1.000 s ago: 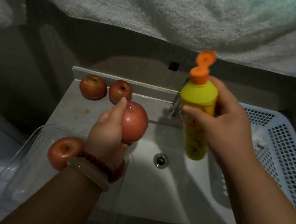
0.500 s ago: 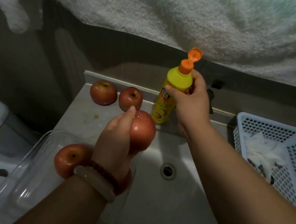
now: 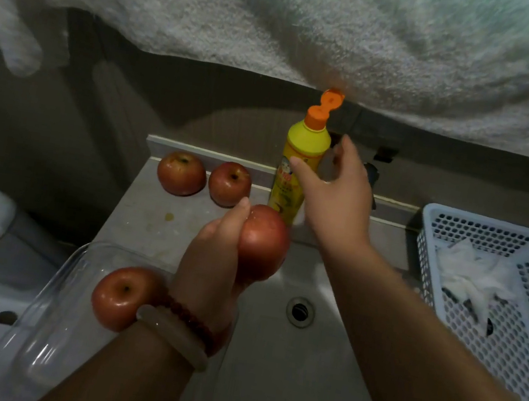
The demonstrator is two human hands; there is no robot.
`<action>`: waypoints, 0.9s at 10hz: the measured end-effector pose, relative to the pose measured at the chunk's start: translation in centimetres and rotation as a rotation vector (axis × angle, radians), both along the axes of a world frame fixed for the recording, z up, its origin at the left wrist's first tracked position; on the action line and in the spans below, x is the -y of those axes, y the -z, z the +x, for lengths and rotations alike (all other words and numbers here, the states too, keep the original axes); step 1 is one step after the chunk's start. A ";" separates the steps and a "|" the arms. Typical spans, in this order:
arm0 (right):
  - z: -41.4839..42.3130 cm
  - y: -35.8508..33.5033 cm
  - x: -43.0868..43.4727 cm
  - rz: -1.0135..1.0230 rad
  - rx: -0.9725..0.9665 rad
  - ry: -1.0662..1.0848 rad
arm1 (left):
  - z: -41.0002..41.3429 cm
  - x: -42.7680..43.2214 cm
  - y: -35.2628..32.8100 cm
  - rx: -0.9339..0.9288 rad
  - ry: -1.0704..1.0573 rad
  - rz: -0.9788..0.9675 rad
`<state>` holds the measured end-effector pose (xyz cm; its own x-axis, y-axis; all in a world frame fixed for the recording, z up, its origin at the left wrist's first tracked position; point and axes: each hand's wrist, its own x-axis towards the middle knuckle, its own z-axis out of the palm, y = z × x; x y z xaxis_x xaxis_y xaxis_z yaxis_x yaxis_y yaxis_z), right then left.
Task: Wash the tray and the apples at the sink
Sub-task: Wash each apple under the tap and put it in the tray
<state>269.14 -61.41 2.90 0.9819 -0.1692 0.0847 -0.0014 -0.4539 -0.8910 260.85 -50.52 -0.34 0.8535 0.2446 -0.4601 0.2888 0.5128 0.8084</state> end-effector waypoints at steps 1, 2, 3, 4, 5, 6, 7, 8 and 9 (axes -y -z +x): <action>-5.7 -0.2 1.3 0.224 -0.013 -0.068 | 0.1 0.5 -0.1 0.030 0.054 -0.039; -8.7 1.3 2.1 0.451 -0.272 -0.171 | -0.5 1.9 -0.9 0.071 0.148 -0.001; -9.4 1.3 3.5 0.534 -0.343 -0.200 | -1.0 4.3 -1.1 0.148 0.244 0.113; -10.4 0.8 4.4 0.298 -0.161 -0.285 | -1.4 4.9 -1.3 0.136 0.287 -0.041; -11.6 0.6 5.2 0.201 0.003 -0.299 | -1.6 5.4 -1.7 0.202 0.369 -0.075; -11.5 -0.9 5.9 0.538 -0.089 -0.097 | -2.1 7.2 -2.0 0.263 0.358 0.035; -10.8 -2.6 6.6 0.770 -0.251 -0.029 | -2.8 8.6 -2.5 0.312 0.287 0.148; -11.9 -2.9 6.7 0.689 -0.183 -0.164 | -2.9 8.5 -3.3 0.342 0.204 0.073; -12.6 -2.8 6.9 0.807 -0.243 -0.228 | -3.2 8.5 -4.0 0.452 0.167 0.371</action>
<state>256.56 -68.30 5.67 0.9746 0.1151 -0.1922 -0.2187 0.3032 -0.9275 257.64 -59.07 3.62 0.9851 0.1653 0.0467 -0.0720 0.1509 0.9859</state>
